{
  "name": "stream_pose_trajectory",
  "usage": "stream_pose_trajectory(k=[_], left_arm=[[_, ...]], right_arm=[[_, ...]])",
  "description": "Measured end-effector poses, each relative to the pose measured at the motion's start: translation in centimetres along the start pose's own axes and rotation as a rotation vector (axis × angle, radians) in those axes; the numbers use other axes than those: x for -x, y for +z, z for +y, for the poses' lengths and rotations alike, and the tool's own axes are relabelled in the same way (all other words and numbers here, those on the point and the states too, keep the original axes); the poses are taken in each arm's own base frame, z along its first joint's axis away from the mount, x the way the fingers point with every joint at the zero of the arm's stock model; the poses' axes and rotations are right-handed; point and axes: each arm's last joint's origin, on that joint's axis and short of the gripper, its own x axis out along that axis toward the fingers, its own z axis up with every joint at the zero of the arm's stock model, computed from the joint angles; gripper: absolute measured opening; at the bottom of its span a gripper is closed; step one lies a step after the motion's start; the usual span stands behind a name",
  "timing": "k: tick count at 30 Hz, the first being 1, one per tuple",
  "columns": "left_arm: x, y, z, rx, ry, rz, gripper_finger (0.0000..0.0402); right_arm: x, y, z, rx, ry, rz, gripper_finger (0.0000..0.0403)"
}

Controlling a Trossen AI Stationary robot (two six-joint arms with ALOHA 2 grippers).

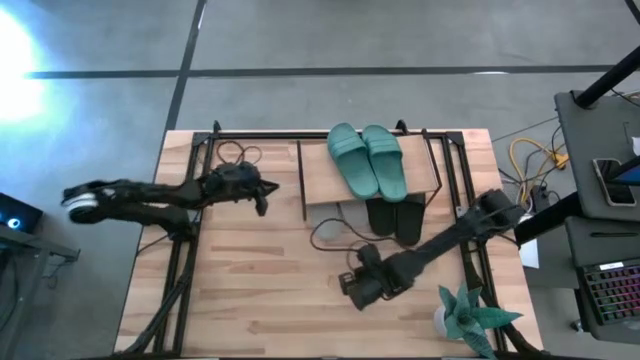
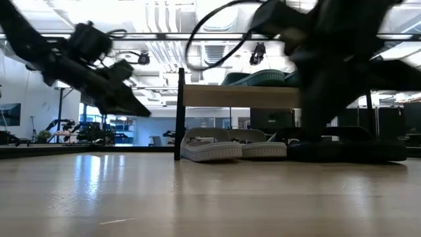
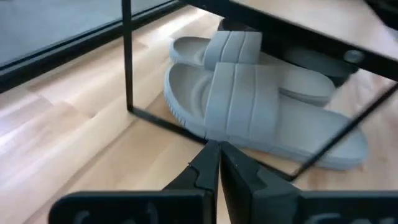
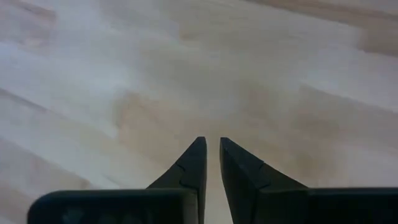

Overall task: Pick and place slides into the shelf
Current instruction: Adjust the slides under the shelf

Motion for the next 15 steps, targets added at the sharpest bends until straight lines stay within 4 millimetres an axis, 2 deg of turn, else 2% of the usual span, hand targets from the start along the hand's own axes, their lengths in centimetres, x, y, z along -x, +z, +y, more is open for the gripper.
stream_pose_trajectory(k=[4, 7, 11, 15], left_arm=[[2.2, 0.3, -0.2, -0.003, -0.008, -0.037, 0.0], [3.6, 0.3, -0.2, -0.004, -0.014, -0.064, 0.0], [5.0, 0.4, -0.3, -0.033, -0.014, -0.078, 0.0], [5.7, 0.2, -0.3, -0.058, -0.01, -0.075, 0.0]], right_arm=[[-2.4, 0.8, 1.6, 0.056, 0.002, -0.036, 0.0038], [-3.2, 1.7, 2.7, 0.091, -0.001, -0.1, 0.0038], [-4.1, 3.5, 3.4, 0.104, -0.015, -0.182, 0.0038], [-5.3, 5.8, 3.8, 0.141, -0.039, -0.185, 0.0038]])
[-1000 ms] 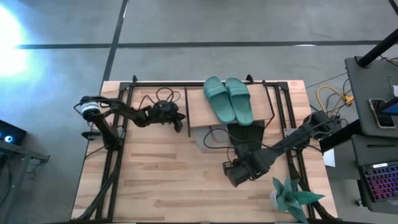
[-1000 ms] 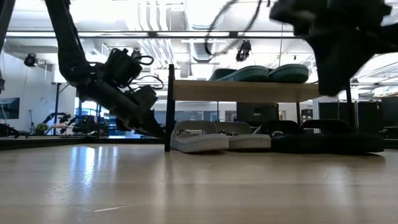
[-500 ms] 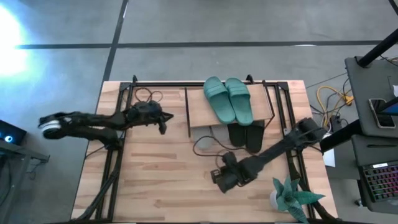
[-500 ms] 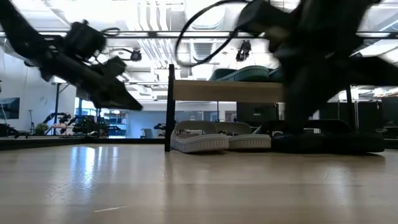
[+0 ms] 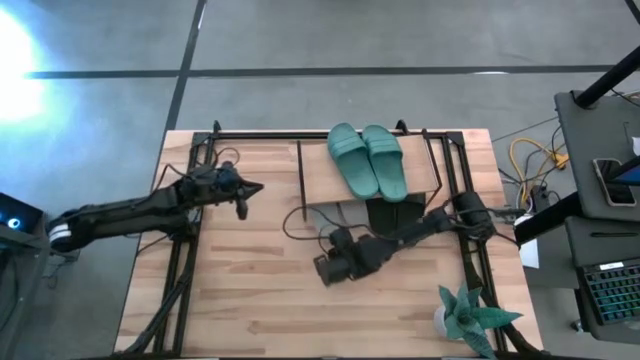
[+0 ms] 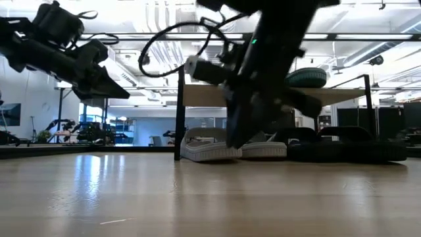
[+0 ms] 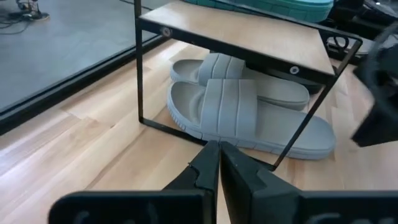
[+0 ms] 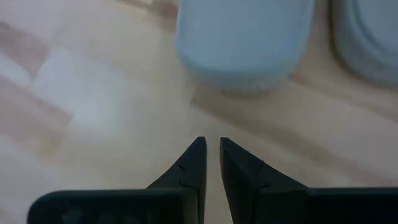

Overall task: Pick and place slides into the shelf
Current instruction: Adjust the slides under the shelf

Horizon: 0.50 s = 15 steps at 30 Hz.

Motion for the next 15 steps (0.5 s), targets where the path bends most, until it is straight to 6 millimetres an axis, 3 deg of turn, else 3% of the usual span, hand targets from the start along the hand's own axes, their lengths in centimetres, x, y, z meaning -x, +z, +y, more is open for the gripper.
stream_pose_trajectory(k=[6, 15], left_arm=[[0.3, -0.1, 0.0, -0.032, 0.001, 0.001, 0.0], [0.0, -0.3, 0.0, -0.051, 0.004, 0.023, 0.0]], right_arm=[[-2.3, 2.5, -0.2, 0.043, 0.001, 0.017, 0.0038], [-3.5, 5.1, -0.7, 0.103, -0.007, -0.007, 0.0038]])
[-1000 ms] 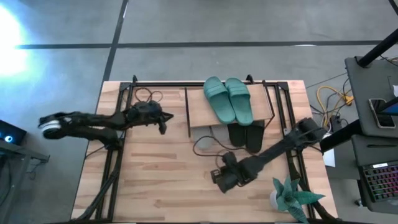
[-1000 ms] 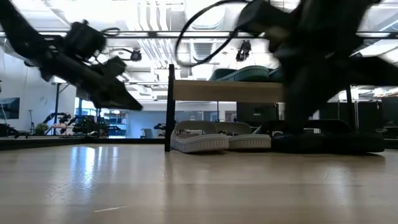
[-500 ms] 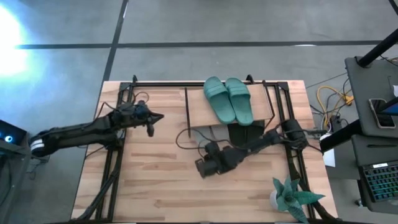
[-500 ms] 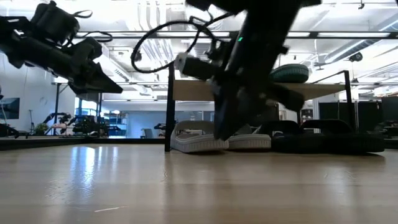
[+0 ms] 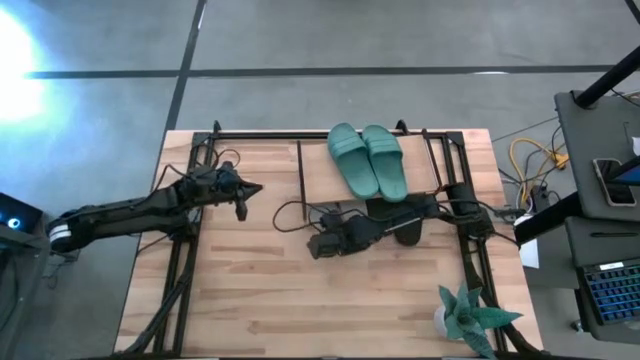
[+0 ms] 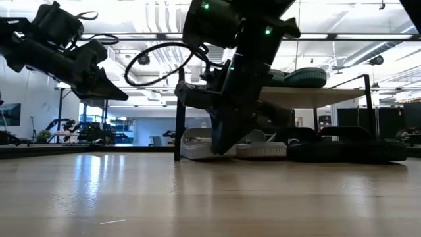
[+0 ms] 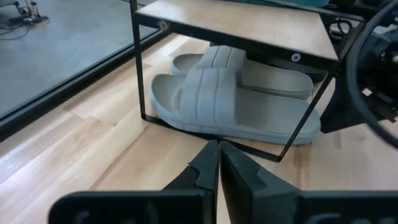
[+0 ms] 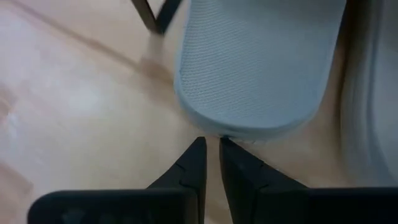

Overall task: Pick and place slides into the shelf
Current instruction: Adjust the slides under the shelf

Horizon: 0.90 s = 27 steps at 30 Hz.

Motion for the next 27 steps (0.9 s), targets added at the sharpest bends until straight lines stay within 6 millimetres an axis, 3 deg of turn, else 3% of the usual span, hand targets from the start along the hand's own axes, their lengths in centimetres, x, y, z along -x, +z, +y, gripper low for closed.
stream_pose_trajectory(k=[9, 15, 19, 23, 27], left_arm=[[-0.4, -0.3, 0.0, -0.021, 0.003, 0.03, 0.0], [-0.5, -0.2, 0.0, -0.018, 0.003, 0.033, 0.0], [-0.5, 0.1, 0.0, -0.017, 0.002, 0.024, 0.0], [-0.6, 0.2, 0.0, -0.017, 0.002, 0.027, 0.0], [-0.7, 0.1, 0.0, -0.016, 0.003, 0.035, 0.0]], right_arm=[[-0.8, 2.5, 0.2, 0.033, 0.074, -0.073, 0.0038], [-1.0, 2.8, 0.1, 0.049, 0.1, -0.039, 0.0038], [0.1, 1.6, 0.8, 0.121, 0.136, -0.021, 0.0038], [2.8, 0.2, 1.7, 0.176, 0.183, -0.033, 0.0038], [4.9, -1.9, 0.6, 0.126, 0.036, -0.021, 0.0038]])
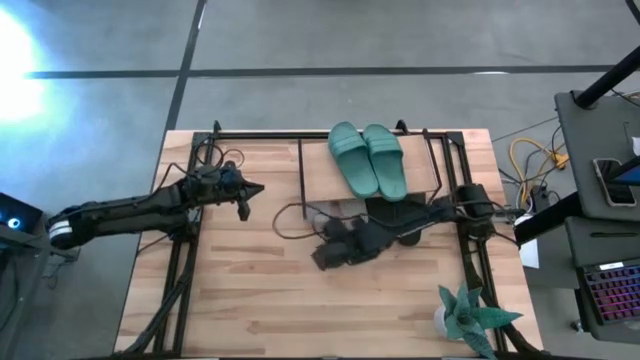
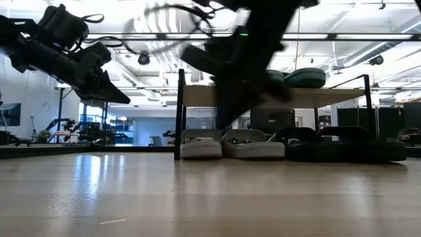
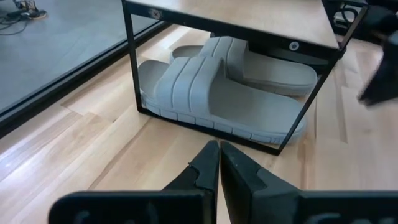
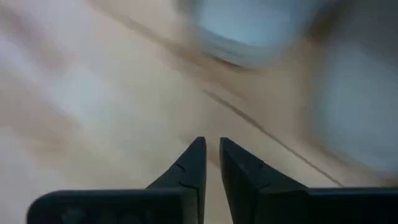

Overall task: Pick and place slides into the shelf
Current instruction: Adjust the slides under the shelf

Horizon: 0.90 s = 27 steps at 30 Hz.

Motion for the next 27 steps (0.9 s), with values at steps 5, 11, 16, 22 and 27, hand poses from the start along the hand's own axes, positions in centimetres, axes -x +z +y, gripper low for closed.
stream_pose_trajectory(k=[5, 11, 16, 22, 27], left_arm=[[-0.2, 0.0, 0.0, 0.0, 0.0, 0.0, 0.0], [-0.4, -0.2, 0.0, -0.006, 0.001, 0.016, 0.0], [-0.4, -0.4, 0.0, -0.021, 0.002, 0.023, 0.0], [-0.4, -0.3, 0.1, -0.03, 0.024, 0.019, 0.0], [-0.4, -0.2, 0.2, -0.031, 0.059, 0.012, 0.0]], right_arm=[[1.3, -2.6, -1.6, -0.129, -0.192, 0.039, 0.0038], [0.2, -2.2, -2.4, -0.175, -0.215, 0.037, 0.0038], [-1.0, -2.4, -3.8, -0.157, -0.279, -0.005, 0.0038], [-2.1, -3.0, -5.3, -0.197, -0.333, 0.013, 0.0038], [-2.8, -2.3, -5.9, -0.192, -0.344, 0.036, 0.0038]])
